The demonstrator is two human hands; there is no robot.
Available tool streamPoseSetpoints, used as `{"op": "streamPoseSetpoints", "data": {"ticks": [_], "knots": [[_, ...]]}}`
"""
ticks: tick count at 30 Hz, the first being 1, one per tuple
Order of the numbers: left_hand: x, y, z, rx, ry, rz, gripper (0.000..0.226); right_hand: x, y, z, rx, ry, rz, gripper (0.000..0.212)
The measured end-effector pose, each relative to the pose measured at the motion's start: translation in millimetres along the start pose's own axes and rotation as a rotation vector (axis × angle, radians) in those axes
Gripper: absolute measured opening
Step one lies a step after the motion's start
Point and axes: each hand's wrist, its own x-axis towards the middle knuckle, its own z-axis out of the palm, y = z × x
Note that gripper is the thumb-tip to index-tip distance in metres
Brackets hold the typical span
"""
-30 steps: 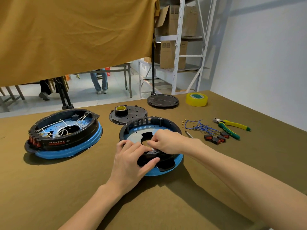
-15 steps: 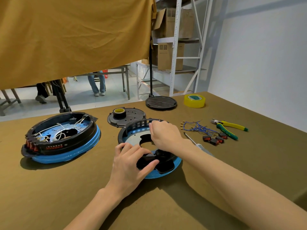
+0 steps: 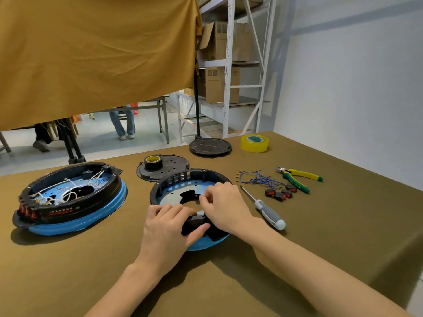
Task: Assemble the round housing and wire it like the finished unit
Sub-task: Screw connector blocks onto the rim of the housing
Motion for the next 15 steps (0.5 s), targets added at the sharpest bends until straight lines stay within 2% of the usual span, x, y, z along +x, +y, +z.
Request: {"op": "streamPoseSetpoints", "data": {"ticks": [2,4,5,7,8,10,12,14,15], "knots": [[3.5,4.1,-5.3,-0.077,0.023,0.054,0.050,-4.9,10.5,-0.5,-0.198,0.023,0.035,0.033],[8.9,4.5,-10.0,-0.245,0.072,0.078,0.047,-1.0,19.9,-9.6,-0.232,-0.067,0.179,0.055],[11.7,4.0,-12.3,-0.308,0.097,0.065,0.045,2.4,23.6,-14.7,-0.140,-0.170,0.253,0.059],[16.1,1.7,-15.6,-0.322,0.133,0.004,0.039,7.8,32.7,-19.7,0.131,-0.380,0.334,0.042],[16.9,0.0,-15.9,-0.298,0.127,-0.042,0.036,8.9,38.4,-21.4,0.202,-0.431,0.319,0.034],[16.5,-3.6,-14.6,-0.281,0.069,-0.118,0.036,9.7,49.2,-26.2,0.303,-0.473,0.285,0.033],[14.3,-6.6,-11.9,-0.288,0.028,-0.136,0.036,11.5,58.3,-29.8,0.375,-0.412,0.261,0.038],[12.9,-7.7,-9.8,-0.286,0.035,-0.122,0.034,16.2,71.9,-31.6,0.335,-0.173,0.294,0.035],[12.7,-7.6,-9.3,-0.289,0.043,-0.116,0.033,19.4,81.5,-31.7,0.213,-0.057,0.340,0.035]]}}
